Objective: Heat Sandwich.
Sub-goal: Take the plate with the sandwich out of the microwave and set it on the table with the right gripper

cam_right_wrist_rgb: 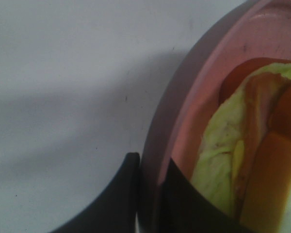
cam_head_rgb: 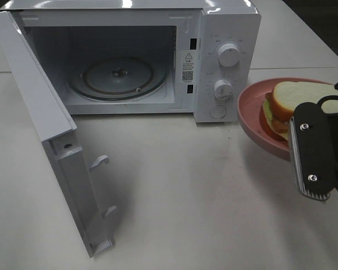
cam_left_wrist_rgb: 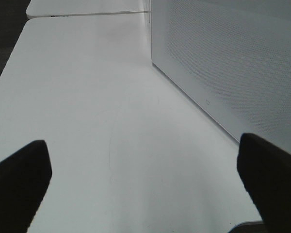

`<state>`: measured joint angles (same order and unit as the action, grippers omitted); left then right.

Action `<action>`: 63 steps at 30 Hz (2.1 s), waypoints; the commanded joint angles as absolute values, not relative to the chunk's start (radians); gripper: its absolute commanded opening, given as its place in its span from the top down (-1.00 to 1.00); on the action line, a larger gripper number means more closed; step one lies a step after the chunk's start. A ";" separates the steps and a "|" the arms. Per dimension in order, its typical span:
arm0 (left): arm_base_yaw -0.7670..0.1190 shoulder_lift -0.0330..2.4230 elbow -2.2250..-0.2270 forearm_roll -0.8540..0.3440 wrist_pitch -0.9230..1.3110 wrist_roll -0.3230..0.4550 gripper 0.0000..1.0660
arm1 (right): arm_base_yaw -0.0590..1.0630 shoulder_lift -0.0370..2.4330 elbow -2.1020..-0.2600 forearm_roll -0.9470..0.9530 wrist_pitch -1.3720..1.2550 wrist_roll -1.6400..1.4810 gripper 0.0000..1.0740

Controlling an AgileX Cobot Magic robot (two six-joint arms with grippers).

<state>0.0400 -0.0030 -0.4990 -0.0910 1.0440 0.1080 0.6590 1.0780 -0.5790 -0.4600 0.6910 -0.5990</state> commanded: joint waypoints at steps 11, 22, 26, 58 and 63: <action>0.041 -0.028 -0.498 -0.095 1.037 0.104 -0.94 | 0.655 1.074 -0.580 -0.601 0.775 -0.228 0.99; 0.041 -0.028 -0.498 -0.095 1.037 0.104 -0.94 | 0.655 1.081 -0.582 -0.665 0.823 0.000 0.99; 0.041 -0.028 -0.498 -0.095 1.037 0.104 -0.94 | 0.655 1.141 -0.600 -0.679 0.860 0.106 0.99; 0.041 -0.028 -0.498 -0.095 1.037 0.104 -0.94 | 0.569 1.481 -0.792 -0.735 0.963 0.517 0.99; 0.041 -0.028 -0.498 -0.095 1.037 0.104 -0.94 | 0.528 1.481 -0.792 -0.755 0.956 0.517 0.99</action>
<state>0.0400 -0.0030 -0.4990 -0.0910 1.0440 0.1080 0.5500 1.4790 -0.7860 -0.7110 0.9400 0.5040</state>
